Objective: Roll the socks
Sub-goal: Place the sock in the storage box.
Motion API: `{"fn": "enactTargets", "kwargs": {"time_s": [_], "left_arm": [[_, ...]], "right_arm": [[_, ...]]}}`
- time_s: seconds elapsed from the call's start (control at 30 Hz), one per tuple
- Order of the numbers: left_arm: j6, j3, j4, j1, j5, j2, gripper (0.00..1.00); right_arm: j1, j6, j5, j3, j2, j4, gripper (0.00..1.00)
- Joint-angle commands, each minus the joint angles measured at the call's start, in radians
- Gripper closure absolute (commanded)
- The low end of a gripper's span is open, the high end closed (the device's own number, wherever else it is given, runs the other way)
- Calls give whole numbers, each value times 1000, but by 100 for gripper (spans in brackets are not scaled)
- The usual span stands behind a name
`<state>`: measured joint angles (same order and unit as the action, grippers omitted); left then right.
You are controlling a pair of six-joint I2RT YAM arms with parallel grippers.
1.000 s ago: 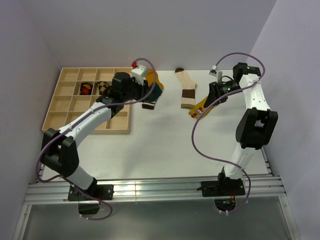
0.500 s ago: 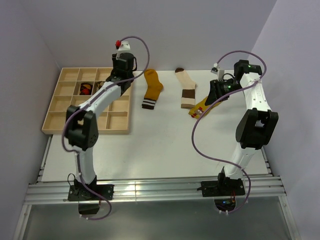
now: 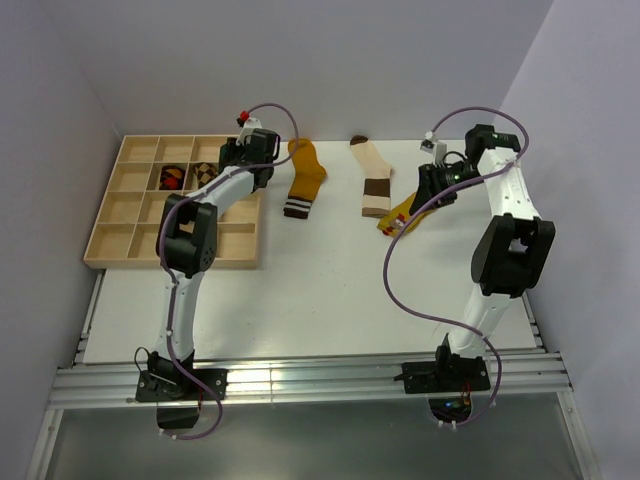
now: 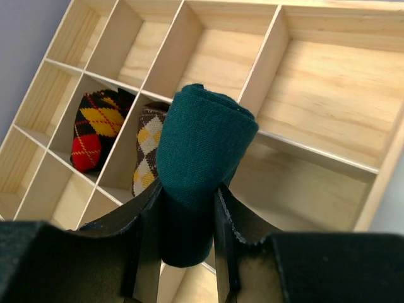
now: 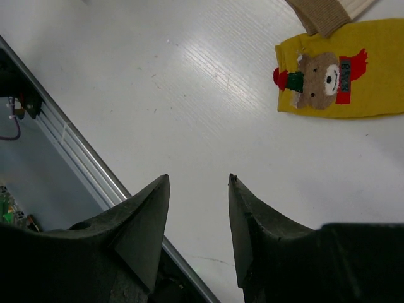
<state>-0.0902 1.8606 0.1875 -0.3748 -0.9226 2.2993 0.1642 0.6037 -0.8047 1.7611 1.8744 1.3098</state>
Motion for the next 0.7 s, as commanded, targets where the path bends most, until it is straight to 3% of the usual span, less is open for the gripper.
{"fn": "enactTargets", "kwargs": {"time_s": [0.0,0.5,0.67], "left_arm": [[-60,-11,23,1,11,-37,100],[-143,84,228,1,303,91,100],[-175,163,311,13,559,117,100]], "right_arm": [[5,4,-14,-6,17,-24,51],[3,8,-5,-57,12,-44,51],[3,4,-1,-58,12,-47,52]]}}
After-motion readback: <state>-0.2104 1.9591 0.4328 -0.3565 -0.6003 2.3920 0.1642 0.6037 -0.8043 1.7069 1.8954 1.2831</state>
